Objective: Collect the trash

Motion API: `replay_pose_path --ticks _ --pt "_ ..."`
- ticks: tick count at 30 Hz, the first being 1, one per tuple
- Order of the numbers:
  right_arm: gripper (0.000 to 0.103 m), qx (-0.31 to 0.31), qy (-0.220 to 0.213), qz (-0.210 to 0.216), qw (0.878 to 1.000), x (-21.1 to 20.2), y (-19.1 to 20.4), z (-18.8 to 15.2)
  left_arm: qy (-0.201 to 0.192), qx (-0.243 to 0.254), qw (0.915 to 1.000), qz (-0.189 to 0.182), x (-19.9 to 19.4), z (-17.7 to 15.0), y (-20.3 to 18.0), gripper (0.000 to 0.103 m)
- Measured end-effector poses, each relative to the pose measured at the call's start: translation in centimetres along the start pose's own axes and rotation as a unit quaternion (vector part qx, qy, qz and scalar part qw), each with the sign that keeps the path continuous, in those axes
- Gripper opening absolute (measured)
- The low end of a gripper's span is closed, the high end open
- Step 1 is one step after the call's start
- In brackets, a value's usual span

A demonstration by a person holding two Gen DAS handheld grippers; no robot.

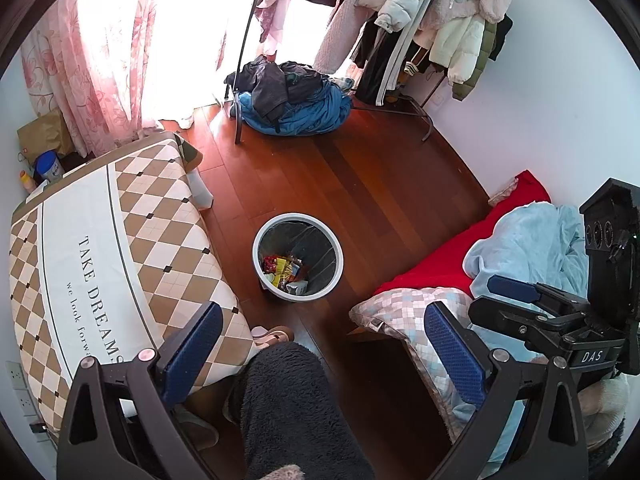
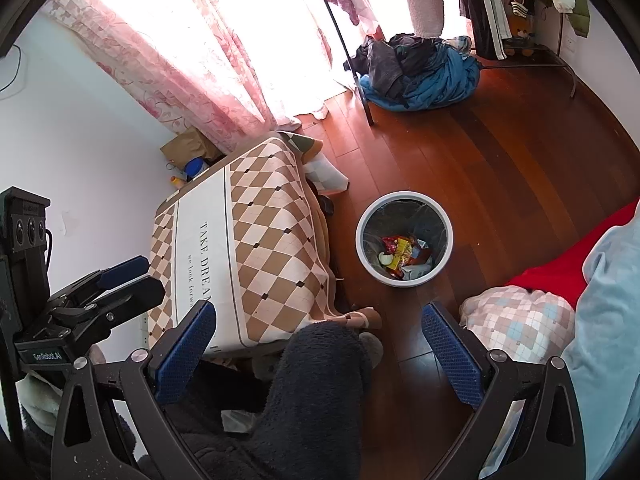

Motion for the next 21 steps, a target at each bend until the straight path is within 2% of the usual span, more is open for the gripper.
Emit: replay_pose_path --ticks 21 --pt "0.103 0.000 0.002 0.001 1.000 0.05 0.50 -0.24 -0.003 -0.002 1.0000 -0.002 -0.24 0.07 -0.24 0.103"
Point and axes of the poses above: each gripper's, at about its wrist camera, not at the fingertips, and x roughly the way its jaws point, y to its left, z to its top, the point moved 5 cm from there along x, roughly the way its jaws point, and after that the axes turned 2 degrees about -z, right-handed, at the moved point
